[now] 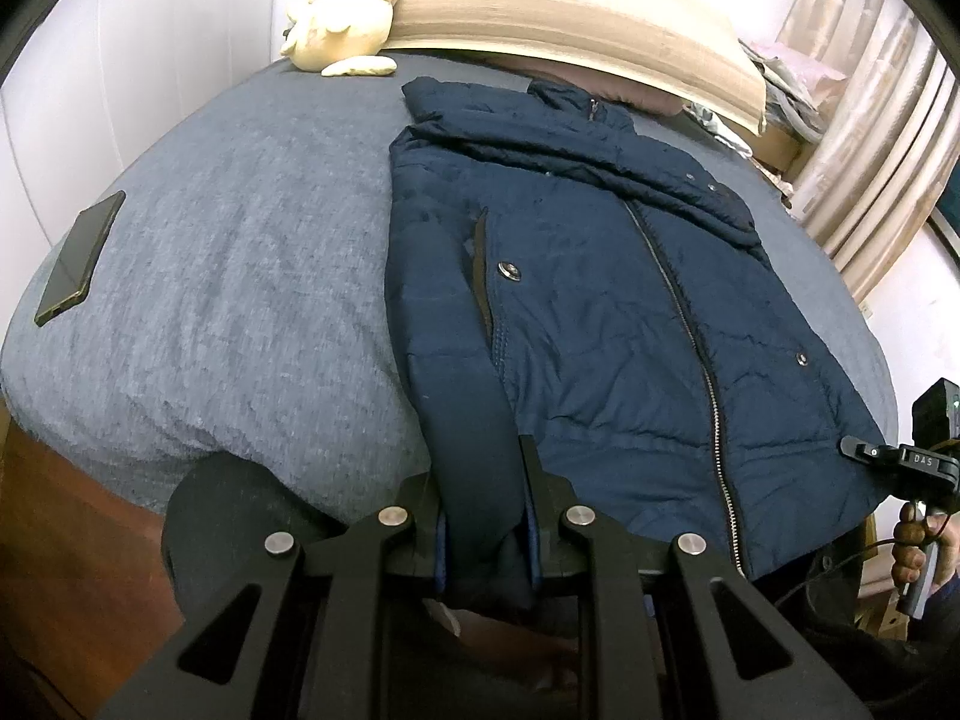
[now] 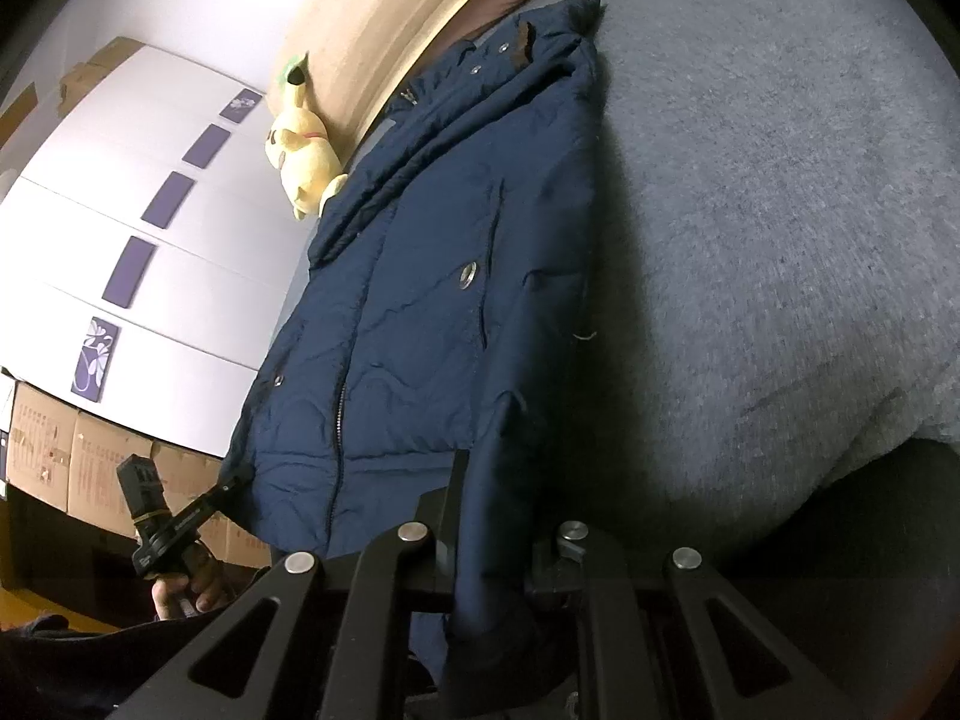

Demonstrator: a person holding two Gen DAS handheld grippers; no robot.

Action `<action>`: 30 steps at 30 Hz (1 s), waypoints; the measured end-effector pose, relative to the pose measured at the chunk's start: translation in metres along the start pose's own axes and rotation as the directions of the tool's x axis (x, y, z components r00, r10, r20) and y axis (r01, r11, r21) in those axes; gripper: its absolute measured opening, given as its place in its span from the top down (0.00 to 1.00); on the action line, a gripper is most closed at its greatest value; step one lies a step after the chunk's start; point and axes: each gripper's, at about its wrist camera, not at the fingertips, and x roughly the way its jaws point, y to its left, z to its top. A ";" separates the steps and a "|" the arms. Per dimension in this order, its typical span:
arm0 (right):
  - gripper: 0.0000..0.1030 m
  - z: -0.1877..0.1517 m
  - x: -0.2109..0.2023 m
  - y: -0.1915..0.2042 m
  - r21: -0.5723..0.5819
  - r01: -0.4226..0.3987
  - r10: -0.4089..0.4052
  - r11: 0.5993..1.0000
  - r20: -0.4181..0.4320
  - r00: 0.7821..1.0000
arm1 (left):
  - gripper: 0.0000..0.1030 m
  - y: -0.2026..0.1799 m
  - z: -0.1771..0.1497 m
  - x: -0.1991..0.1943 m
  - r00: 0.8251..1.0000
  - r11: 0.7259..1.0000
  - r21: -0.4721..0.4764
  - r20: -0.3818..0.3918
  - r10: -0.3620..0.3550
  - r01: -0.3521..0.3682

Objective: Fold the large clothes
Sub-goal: 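Hold the jacket hem pinched in both closed grippers, then lift the held hem with both grippers and carry it toward the collar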

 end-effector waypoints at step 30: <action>0.89 0.063 -0.052 0.054 -0.127 -0.153 0.171 0.980 0.144 0.975 | 0.82 -0.013 0.062 -0.054 0.978 0.995 -0.011 0.186 -0.091 0.095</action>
